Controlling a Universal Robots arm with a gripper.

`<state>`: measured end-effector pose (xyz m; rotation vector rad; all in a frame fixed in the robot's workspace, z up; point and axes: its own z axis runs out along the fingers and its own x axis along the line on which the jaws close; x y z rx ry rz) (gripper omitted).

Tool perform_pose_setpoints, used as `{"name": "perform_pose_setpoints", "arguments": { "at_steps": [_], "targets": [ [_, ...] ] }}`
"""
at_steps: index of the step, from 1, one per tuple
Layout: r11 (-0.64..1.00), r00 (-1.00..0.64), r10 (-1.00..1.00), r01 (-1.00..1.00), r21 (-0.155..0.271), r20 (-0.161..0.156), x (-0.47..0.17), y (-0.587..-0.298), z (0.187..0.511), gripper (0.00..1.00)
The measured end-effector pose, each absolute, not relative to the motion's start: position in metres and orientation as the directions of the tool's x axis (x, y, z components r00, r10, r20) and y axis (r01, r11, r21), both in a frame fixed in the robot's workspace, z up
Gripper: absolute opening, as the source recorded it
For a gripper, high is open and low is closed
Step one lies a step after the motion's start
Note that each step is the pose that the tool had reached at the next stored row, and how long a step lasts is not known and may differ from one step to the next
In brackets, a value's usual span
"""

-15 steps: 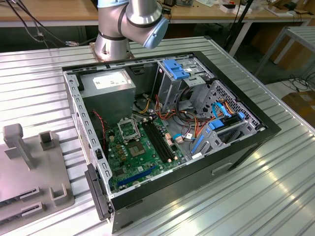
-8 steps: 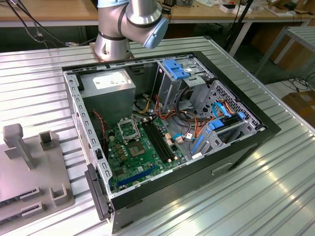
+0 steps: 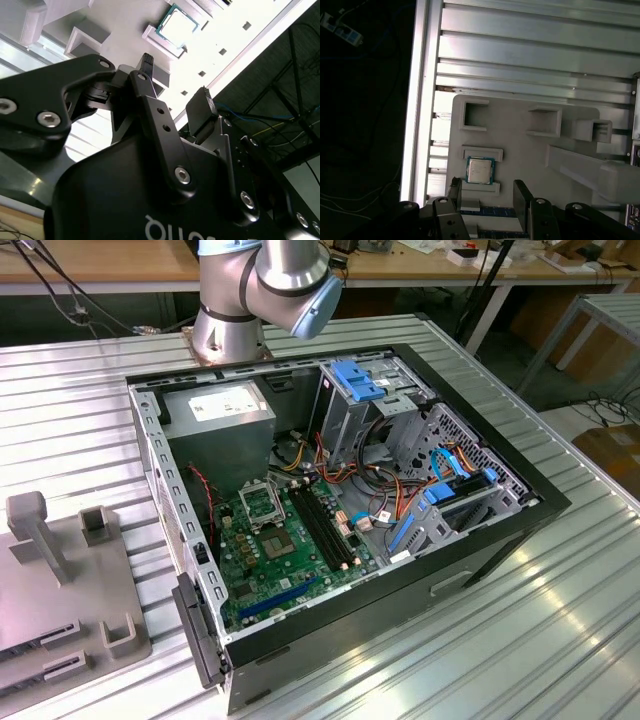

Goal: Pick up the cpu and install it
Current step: 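Pick up the cpu and move it towards the insertion slot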

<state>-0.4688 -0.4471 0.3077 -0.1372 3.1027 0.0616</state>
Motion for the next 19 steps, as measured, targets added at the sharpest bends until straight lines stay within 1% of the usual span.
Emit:
{"name": "perform_pose_setpoints", "arguments": {
  "at_steps": [5, 15, 19],
  "targets": [
    [0.995, -0.995, -0.087, -0.089, 0.038, -0.037, -0.469, -0.447, 0.306, 0.54],
    [0.998, -0.998, -0.051, -0.053, 0.037, -0.037, -0.469, -0.450, 0.288, 0.54],
    [0.999, -0.998, -0.048, -0.049, 0.024, -0.036, -0.469, -0.450, 0.281, 0.54]
  ]
}}
